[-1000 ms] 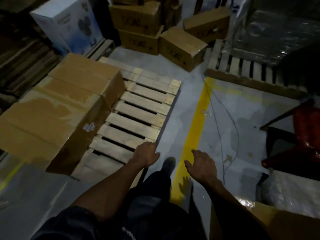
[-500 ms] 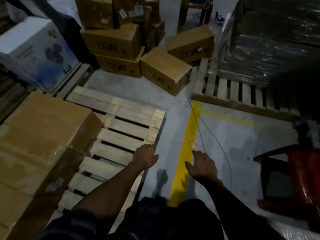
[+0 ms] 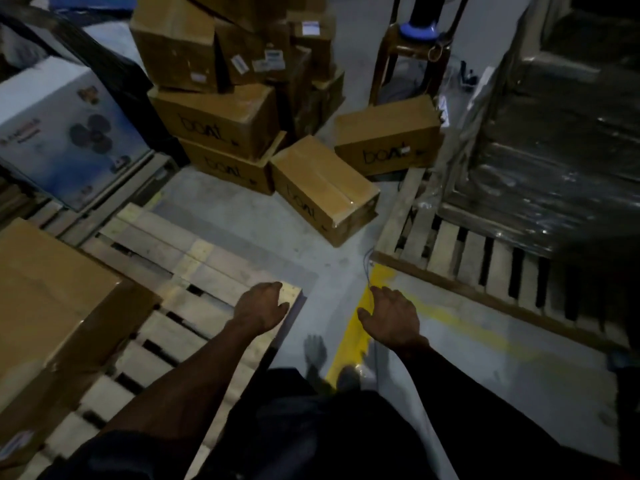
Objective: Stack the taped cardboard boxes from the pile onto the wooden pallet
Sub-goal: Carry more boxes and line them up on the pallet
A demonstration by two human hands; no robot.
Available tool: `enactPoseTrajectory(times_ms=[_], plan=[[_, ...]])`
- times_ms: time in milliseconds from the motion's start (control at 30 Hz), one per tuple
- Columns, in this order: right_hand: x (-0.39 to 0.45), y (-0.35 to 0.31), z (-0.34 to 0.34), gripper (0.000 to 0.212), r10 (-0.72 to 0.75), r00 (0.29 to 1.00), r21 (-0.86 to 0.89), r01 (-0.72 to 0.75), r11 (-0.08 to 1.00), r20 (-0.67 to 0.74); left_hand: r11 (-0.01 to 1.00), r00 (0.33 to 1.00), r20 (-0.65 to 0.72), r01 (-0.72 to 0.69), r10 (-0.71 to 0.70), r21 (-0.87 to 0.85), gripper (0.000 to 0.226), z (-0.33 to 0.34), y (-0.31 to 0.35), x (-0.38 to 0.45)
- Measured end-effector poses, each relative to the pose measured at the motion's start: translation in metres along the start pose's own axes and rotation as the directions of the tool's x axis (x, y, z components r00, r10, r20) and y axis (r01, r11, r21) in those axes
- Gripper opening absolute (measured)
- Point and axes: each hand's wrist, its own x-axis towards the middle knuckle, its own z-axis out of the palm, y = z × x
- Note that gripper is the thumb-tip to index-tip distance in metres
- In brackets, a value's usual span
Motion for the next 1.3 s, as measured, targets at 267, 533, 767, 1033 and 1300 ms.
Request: enactPoseTrajectory(times_ms=[267, 533, 767, 1033, 1300], plan=[[0.138, 0.041, -0.106, 0.068, -0.091, 0.996, 0.036, 0.091, 0.995, -0.023, 0.997, 0.998, -0.045, 0.031, -0.034, -0.069, 0.055, -0.06, 0.079, 0.121], [0.315, 0.066, -0.17, 0.073, -0.11, 0.994, -0.013, 0.11, 0.994, 0.02, 0.987, 0.996, -0.021, 0.083, -0.087, -0.14, 0.059, -0.084, 0.126, 0.285], [0.423, 0.07, -0.238, 0.064, -0.192, 0.981, -0.008, 0.191, 0.981, -0.028, 0.962, 0.982, -0.018, 0.179, -0.186, -0.207, 0.06, -0.152, 0.16, 0.39], [0.575, 0.07, -0.288, 0.074, -0.261, 0.958, 0.05, 0.257, 0.965, 0.115, 0.765, 0.894, 0.07, 0.418, -0.443, -0.49, 0.067, -0.17, 0.171, 0.492], [0.764, 0.074, -0.222, 0.082, -0.248, 0.917, 0.18, 0.199, 0.963, 0.313, 0.164, 0.6, 0.286, 0.583, -0.747, -0.795, 0.07, -0.108, 0.154, 0.621]])
